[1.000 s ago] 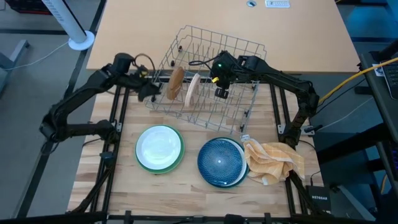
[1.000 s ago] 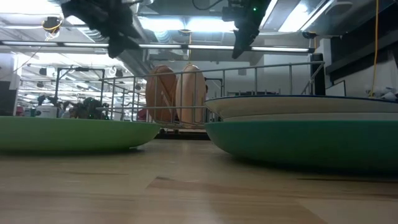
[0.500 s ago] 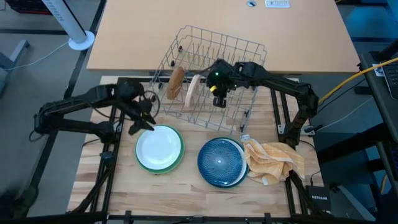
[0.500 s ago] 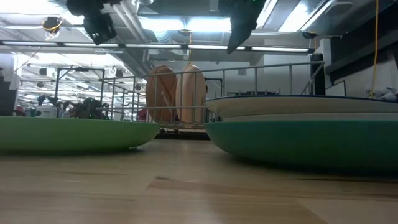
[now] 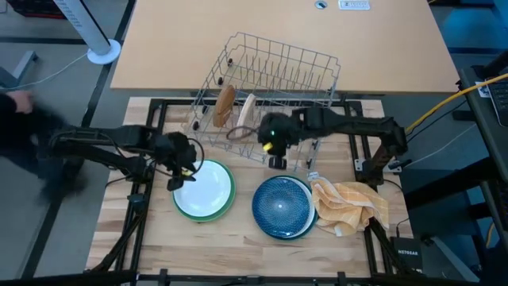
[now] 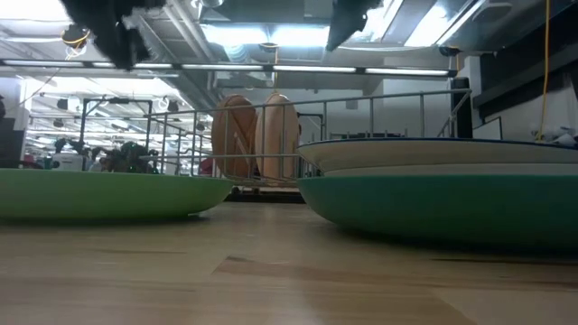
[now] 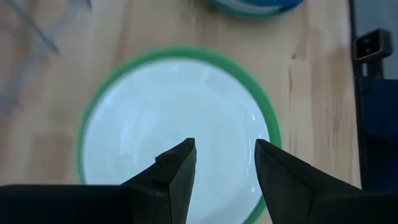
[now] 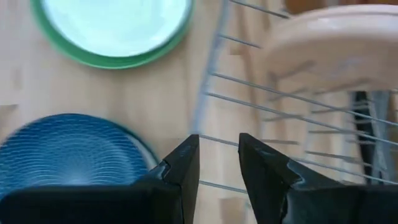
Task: Sort dishes
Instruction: Put the blue patterned plate in the dish rack
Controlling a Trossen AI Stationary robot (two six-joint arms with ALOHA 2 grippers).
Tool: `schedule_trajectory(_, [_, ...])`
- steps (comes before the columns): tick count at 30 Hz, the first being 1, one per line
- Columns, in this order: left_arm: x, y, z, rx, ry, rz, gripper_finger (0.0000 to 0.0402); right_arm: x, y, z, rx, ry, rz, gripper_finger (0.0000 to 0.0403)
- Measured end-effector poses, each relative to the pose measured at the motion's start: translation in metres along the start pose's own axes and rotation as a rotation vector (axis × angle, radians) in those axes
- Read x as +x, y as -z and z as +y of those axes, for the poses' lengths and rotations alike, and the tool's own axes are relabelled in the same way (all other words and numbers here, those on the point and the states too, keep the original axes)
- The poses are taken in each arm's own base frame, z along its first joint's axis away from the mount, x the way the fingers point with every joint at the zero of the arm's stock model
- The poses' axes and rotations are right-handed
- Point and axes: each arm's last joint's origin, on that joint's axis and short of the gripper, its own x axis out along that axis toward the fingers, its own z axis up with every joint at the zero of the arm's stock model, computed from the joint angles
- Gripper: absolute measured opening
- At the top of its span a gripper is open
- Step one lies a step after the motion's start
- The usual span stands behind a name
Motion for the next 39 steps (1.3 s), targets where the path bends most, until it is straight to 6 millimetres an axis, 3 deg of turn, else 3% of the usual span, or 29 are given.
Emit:
schedule_trajectory(9, [0.054, 0.037, 0.0, -0.125, 0.021, 0.077, 0.0155, -0.008, -0.005, 0.06, -0.11, -0.051, -0.092, 0.0117])
schedule_trajectory(17, [0.077, 0.036, -0.013, -0.026, 0.154, -0.15, 0.0155, -0.005, -0.001, 0.101, -0.04, -0.04, -0.099, 0.0117])
schedule_trajectory(22, [0.082, 0.022, -0.024, 0.166, 0.149, -0.383, 0.0155, 0.01, 0.002, 0.123, 0.056, -0.005, -0.067, 0.0117])
schedule_trajectory(28, [0.096, 0.008, -0.036, 0.59, 0.042, -0.553, 0.0155, 0.029, 0.005, 0.142, 0.092, 0.004, -0.022, 0.0117])
schedule_trajectory(34, [0.125, -0.002, -0.045, 0.941, -0.048, -0.645, 0.0155, 0.031, 0.007, 0.148, 0.076, 0.0, -0.018, 0.0117])
schedule_trajectory(39, [0.157, -0.012, -0.048, 1.165, -0.126, -0.61, 0.0155, 0.02, 0.0, 0.147, 0.085, -0.013, -0.051, 0.0117])
